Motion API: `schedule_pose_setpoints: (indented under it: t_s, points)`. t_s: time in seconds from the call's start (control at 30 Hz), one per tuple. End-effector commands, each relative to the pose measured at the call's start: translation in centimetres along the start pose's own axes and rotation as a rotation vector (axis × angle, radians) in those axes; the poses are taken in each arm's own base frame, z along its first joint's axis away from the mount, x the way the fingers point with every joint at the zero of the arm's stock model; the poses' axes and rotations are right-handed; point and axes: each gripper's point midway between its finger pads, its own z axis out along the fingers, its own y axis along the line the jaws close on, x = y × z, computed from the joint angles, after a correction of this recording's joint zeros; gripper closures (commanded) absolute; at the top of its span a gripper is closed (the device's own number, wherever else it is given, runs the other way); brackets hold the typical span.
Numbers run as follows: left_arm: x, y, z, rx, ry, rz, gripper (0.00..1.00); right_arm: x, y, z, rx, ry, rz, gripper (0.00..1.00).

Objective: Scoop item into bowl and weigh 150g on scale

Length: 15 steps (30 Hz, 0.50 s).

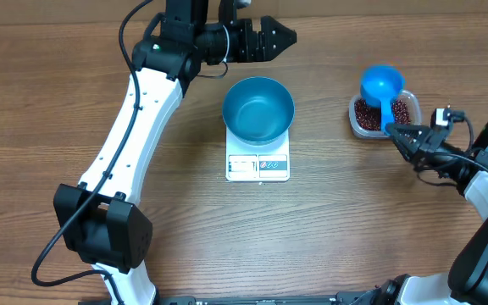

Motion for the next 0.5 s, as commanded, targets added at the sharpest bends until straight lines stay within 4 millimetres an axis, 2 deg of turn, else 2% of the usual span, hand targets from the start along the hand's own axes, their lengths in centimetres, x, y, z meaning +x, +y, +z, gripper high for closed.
schedule_pose_setpoints:
  t_s: [0.0,0.13,0.27,0.37,0.47]
  points:
    - [-0.1,1.3,-1.0,-0.072,-0.009,0.040,0.00,-0.9,-4.7,-0.9,0.257,-0.091,-0.129,0.96]
    - [0.5,2.3,-1.1,-0.121,0.011,0.060,0.01,-0.3,-7.1,-1.6,0.381,-0.090,-0.104,0.96]
    - [0.5,3.2,-1.2,-0.169,0.005,0.057,0.00,-0.3,-8.2,-2.1,0.456,-0.102,-0.091,0.96]
    - [0.6,3.2,-1.2,-0.171,0.007,0.055,0.00,0.0,-7.8,-2.1,0.451,-0.083,-0.052,0.96]
    - [0.5,3.2,-1.2,-0.171,0.006,0.055,0.00,-0.5,-6.6,-2.3,0.462,-0.068,-0.034,0.96]
